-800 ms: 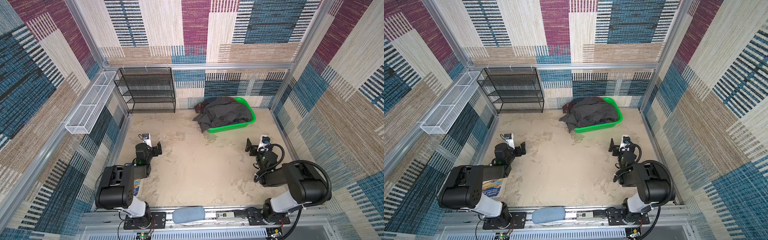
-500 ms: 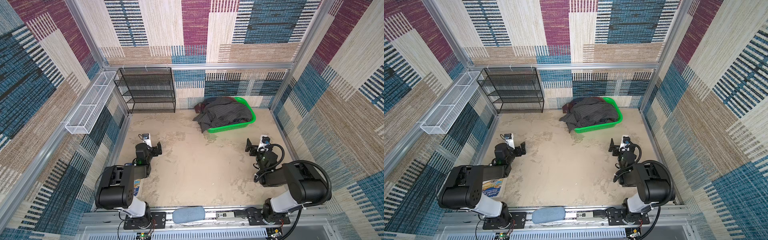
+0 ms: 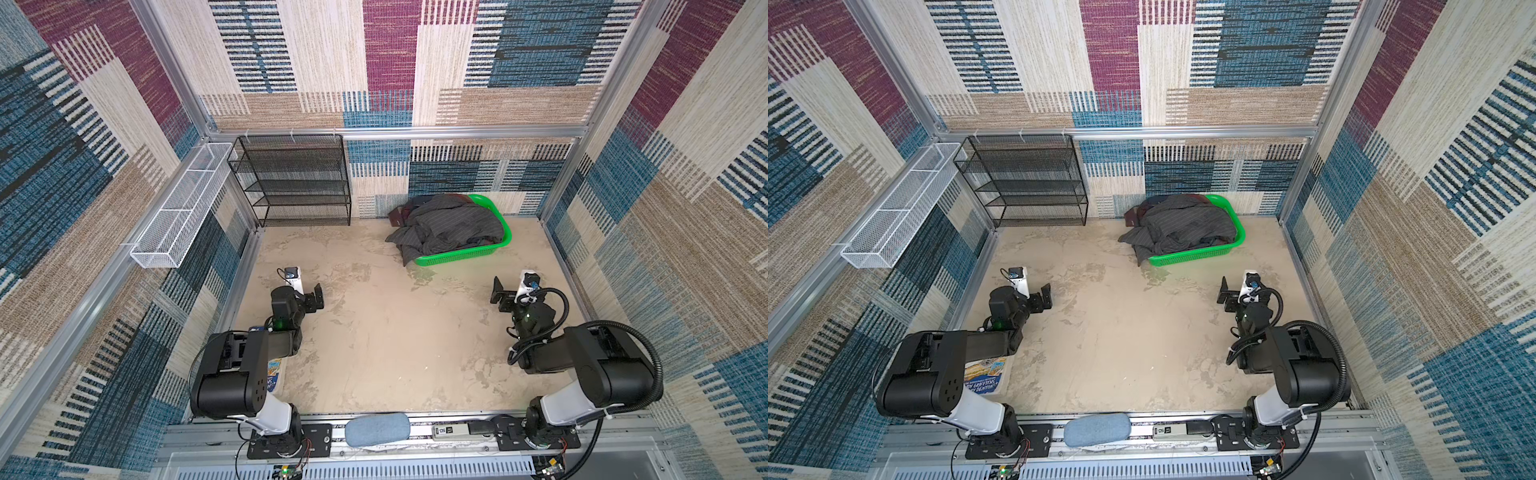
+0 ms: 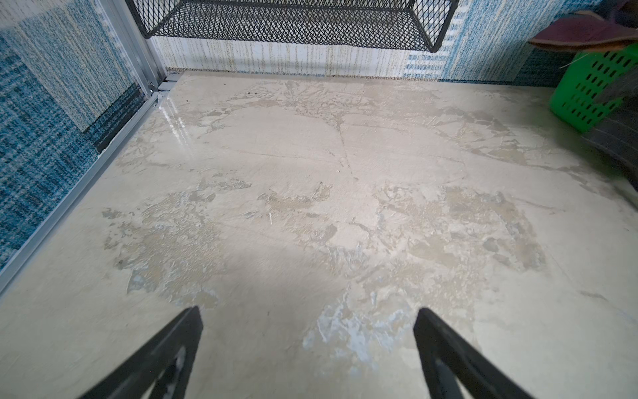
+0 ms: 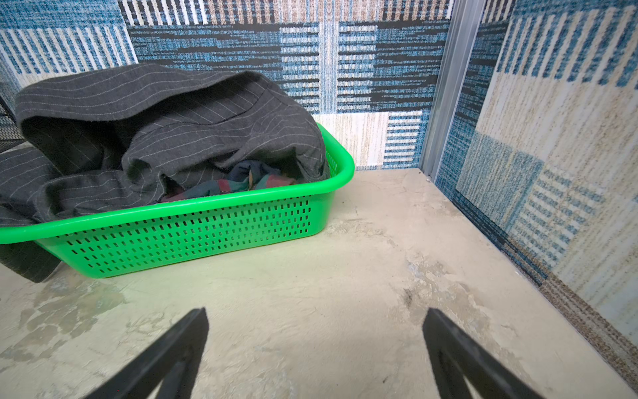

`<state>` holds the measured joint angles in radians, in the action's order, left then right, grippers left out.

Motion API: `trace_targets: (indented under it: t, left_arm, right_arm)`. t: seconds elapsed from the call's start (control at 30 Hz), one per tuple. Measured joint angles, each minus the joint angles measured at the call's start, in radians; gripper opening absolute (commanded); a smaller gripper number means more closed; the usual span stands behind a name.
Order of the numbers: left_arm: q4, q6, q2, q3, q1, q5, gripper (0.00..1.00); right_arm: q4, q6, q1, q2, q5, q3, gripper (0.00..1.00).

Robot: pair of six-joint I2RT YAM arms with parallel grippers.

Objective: Fold and stack the long sleeve shirts

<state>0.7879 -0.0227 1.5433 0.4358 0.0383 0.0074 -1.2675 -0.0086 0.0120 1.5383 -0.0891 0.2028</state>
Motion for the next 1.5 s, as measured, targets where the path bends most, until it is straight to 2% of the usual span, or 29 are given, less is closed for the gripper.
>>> trace_targets:
  t: [0.5,0.6,0.7,0.77,0.83,0.97,1.17,1.27,1.37,1.5]
  left_arm:
    - [-0.002,0.004,-0.009,0.000,0.000,0.014,0.99]
    - [-0.065,0.003,-0.070,0.018,0.000,0.001,0.99]
    - [-0.198,-0.012,-0.172,0.082,-0.001,-0.060,0.99]
    - [-0.323,-0.080,-0.259,0.145,0.003,-0.106,0.99]
    - [-0.433,-0.174,-0.328,0.208,0.016,-0.130,0.99]
    - [-0.547,-0.316,-0.352,0.274,0.040,-0.056,0.99]
    - [-0.756,-0.409,-0.279,0.389,0.029,0.060,0.99]
    - [-0.842,-0.424,-0.282,0.390,-0.002,0.083,0.99]
    - [-0.908,-0.430,-0.304,0.385,-0.038,0.102,0.99]
    - [-0.988,-0.438,-0.330,0.385,-0.095,0.068,0.99]
  right_arm:
    - [0.039,-0.001,0.000,-0.026,0.009,0.018,1.00]
    - [0.238,-0.005,0.000,-0.089,0.009,0.163,1.00]
    - [0.462,0.058,0.001,-0.117,-0.056,0.334,1.00]
    - [0.643,0.146,0.000,-0.153,-0.092,0.401,1.00]
    - [0.782,0.217,-0.001,-0.188,-0.081,0.445,1.00]
    - [0.982,0.325,0.000,-0.211,0.047,0.547,1.00]
    - [1.209,0.409,0.001,-0.149,0.164,0.738,1.00]
    - [1.271,0.430,0.019,-0.078,0.212,0.852,0.93]
    - [1.299,0.456,0.051,0.018,0.241,0.978,0.81]
    - [1.303,0.500,0.078,0.183,0.282,1.128,0.70]
